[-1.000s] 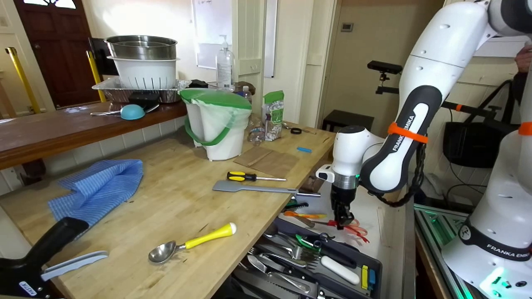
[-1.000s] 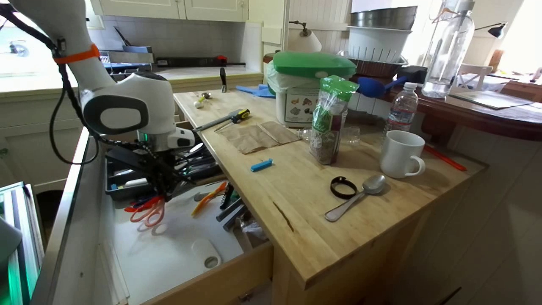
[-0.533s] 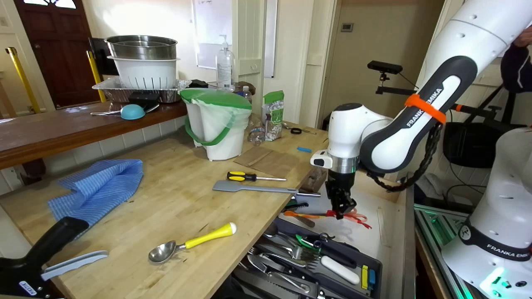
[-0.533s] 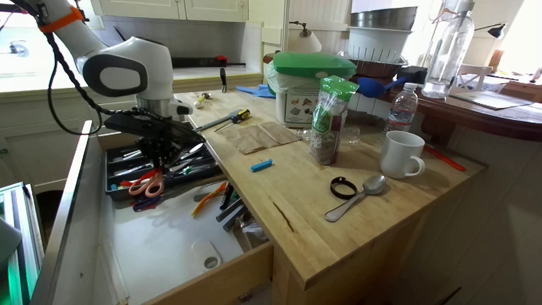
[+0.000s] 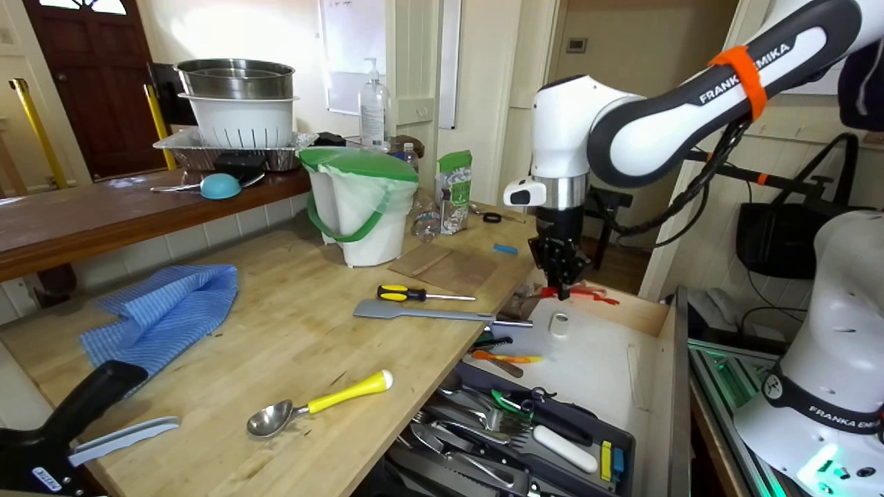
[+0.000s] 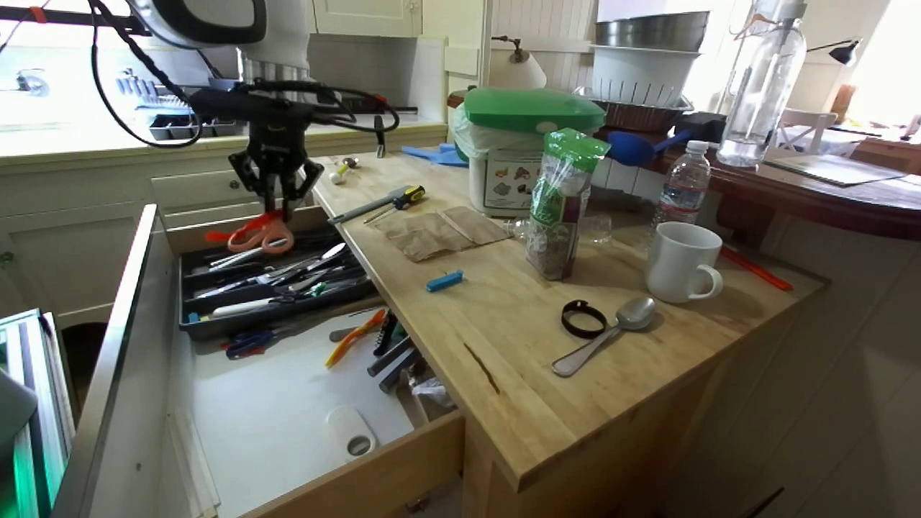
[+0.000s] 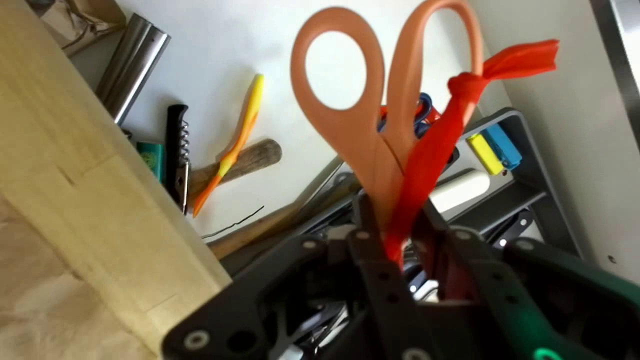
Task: Take the scissors out of the drawer
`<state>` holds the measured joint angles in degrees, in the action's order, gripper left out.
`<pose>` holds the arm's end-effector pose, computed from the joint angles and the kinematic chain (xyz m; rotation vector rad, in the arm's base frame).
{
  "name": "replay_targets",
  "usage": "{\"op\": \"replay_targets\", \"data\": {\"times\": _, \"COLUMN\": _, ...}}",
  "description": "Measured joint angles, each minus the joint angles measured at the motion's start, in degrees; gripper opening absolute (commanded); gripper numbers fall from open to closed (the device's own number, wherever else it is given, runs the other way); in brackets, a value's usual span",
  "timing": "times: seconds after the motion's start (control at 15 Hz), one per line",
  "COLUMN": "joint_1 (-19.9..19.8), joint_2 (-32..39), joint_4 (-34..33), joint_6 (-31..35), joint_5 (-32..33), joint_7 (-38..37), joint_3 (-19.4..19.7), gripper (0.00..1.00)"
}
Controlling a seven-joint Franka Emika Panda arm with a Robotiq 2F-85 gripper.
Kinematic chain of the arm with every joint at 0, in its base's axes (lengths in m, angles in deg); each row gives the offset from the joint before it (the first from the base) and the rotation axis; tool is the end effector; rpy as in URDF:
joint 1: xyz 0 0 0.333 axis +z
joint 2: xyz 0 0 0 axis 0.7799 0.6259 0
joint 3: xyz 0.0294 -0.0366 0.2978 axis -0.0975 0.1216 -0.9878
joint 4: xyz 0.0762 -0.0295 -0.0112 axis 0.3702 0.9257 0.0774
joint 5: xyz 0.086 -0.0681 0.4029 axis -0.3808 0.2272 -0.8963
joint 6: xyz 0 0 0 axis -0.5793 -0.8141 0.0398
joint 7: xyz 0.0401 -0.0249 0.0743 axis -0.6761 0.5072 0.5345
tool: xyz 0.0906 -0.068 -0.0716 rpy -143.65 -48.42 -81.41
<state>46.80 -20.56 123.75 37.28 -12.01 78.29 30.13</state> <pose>0.4494 -0.0416 0.2965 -2.8647 -1.1840 0.2526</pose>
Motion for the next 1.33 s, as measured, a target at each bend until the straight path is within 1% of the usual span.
{"op": "replay_targets", "data": {"times": 0.07, "joint_1": 0.2, "joint_2": -0.2, "joint_4": -2.2, "joint_6": -2.3, "joint_5": 0.0, "joint_7": -0.5, "joint_3": 0.5, "gripper": 0.06}}
{"op": "replay_targets", "data": {"times": 0.33, "joint_1": -0.4, "joint_2": 0.6, "joint_4": -9.9, "joint_6": -7.2, "joint_5": 0.6, "joint_7": -9.4, "joint_3": 3.4, "gripper": 0.06}}
{"op": "replay_targets", "data": {"times": 0.4, "joint_1": -0.8, "joint_2": 1.3, "joint_4": -11.7, "joint_6": -8.0, "joint_5": 0.6, "joint_7": -11.3, "joint_3": 4.2, "gripper": 0.24}}
{"op": "replay_targets", "data": {"times": 0.53, "joint_1": -1.5, "joint_2": 2.8, "joint_4": -14.7, "joint_6": -9.8, "joint_5": 0.6, "joint_7": -14.2, "joint_3": 5.6, "gripper": 0.24}}
{"op": "replay_targets", "data": {"times": 0.67, "joint_1": -1.7, "joint_2": 4.1, "joint_4": -16.0, "joint_6": -10.3, "joint_5": 0.6, "joint_7": -15.1, "joint_3": 6.1, "gripper": 0.24}}
{"op": "replay_targets", "data": {"times": 0.73, "joint_1": -1.7, "joint_2": 4.4, "joint_4": -16.1, "joint_6": -10.3, "joint_5": 0.6, "joint_7": -15.4, "joint_3": 6.0, "gripper": 0.06}}
{"op": "replay_targets", "data": {"times": 1.07, "joint_1": -1.8, "joint_2": 5.0, "joint_4": -16.6, "joint_6": -10.0, "joint_5": 1.6, "joint_7": -15.9, "joint_3": 6.4, "gripper": 0.06}}
{"op": "replay_targets", "data": {"times": 1.33, "joint_1": -3.0, "joint_2": 8.3, "joint_4": -19.6, "joint_6": -10.0, "joint_5": 8.3, "joint_7": -15.8, "joint_3": 8.2, "gripper": 0.06}}
